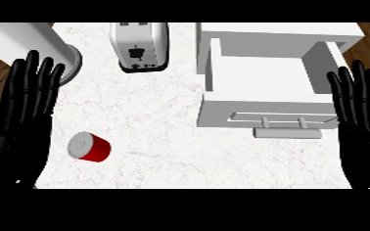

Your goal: Pick up the can, place it into the drawer and close the drawer

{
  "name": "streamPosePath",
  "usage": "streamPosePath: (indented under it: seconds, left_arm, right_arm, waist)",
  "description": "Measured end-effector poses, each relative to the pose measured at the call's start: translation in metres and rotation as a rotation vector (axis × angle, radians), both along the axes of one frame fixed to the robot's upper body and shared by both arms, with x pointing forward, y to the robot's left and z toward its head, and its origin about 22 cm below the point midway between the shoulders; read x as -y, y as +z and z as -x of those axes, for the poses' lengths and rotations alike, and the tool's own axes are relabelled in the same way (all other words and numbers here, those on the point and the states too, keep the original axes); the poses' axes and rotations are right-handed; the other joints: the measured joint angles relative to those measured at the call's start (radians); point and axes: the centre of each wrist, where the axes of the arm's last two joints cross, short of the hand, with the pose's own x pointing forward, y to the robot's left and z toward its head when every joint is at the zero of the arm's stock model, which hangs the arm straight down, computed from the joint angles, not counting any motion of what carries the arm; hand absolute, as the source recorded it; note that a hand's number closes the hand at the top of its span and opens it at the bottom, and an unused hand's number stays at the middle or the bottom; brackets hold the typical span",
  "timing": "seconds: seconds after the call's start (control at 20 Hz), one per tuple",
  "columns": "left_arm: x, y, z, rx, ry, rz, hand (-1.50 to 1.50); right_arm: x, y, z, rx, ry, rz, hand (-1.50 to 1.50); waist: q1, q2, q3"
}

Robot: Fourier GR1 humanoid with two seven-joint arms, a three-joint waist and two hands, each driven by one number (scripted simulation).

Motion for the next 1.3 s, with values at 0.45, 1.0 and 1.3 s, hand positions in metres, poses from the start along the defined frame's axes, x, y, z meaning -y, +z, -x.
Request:
streamPosePath:
  seconds: [0.45, 1.0, 1.3]
  left_arm:
    - [-0.012, -0.020, 0.037, -0.194, -0.091, -0.023, -1.50]
    - [-0.031, -0.007, 0.072, -0.406, -0.034, -0.055, -1.50]
    - [-0.028, -0.007, 0.080, -0.438, -0.006, -0.019, -1.50]
  right_arm:
    - [0.004, -0.010, -0.001, -0.137, -0.076, -0.011, -1.50]
    - [0.024, -0.025, 0.023, -0.313, -0.117, -0.026, -1.50]
    - [0.032, -0.031, 0.036, -0.325, -0.123, -0.025, -1.50]
  waist:
    - [0.005, 0.001, 0.035]
    - [-0.005, 0.000, 0.039]
    - [-0.007, 0.000, 0.039]
